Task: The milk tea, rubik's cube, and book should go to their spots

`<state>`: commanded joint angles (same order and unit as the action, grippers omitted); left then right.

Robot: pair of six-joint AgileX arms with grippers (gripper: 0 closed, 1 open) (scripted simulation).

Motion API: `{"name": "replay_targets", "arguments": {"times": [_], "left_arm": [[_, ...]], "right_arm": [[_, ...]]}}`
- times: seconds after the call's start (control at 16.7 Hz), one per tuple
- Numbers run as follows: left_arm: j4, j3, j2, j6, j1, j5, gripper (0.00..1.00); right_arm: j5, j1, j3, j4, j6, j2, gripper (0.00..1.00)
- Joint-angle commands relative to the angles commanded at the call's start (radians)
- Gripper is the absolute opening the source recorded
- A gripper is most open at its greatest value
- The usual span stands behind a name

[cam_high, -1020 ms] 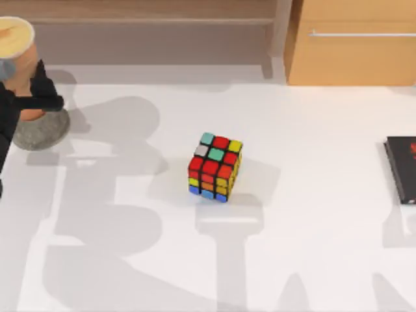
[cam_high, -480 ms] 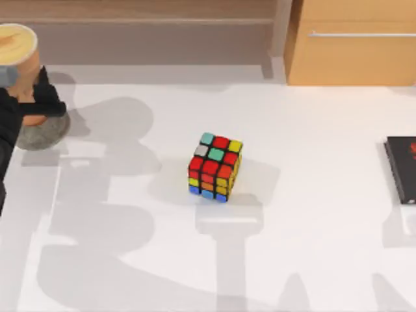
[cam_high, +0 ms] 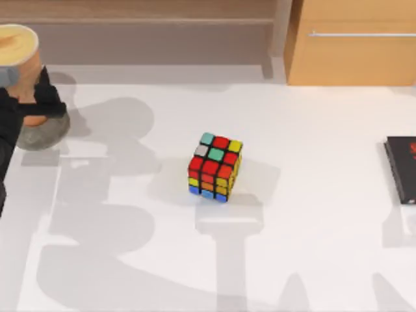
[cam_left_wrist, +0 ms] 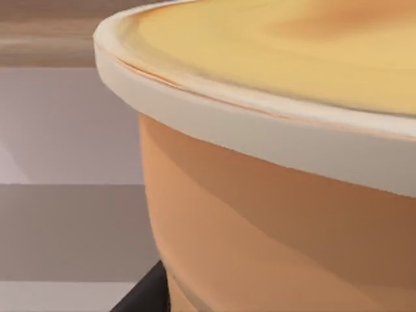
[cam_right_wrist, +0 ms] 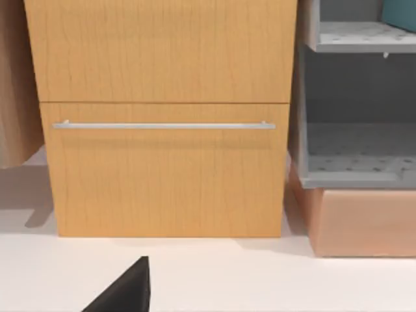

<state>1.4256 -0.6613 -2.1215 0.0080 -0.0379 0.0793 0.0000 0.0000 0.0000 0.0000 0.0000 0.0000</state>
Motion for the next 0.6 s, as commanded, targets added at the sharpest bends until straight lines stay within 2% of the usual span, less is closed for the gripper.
{"name": "replay_targets", "arguments": {"times": [0.18, 0.6], "left_arm": [[0.000, 0.000, 0.000, 0.000, 0.000, 0.000, 0.98], [0.000, 0.000, 0.000, 0.000, 0.000, 0.000, 1.00]], "right_arm": [[0.000, 0.000, 0.000, 0.000, 0.000, 0.000, 1.00], [0.000, 0.000, 0.000, 0.000, 0.000, 0.000, 1.00]]}}
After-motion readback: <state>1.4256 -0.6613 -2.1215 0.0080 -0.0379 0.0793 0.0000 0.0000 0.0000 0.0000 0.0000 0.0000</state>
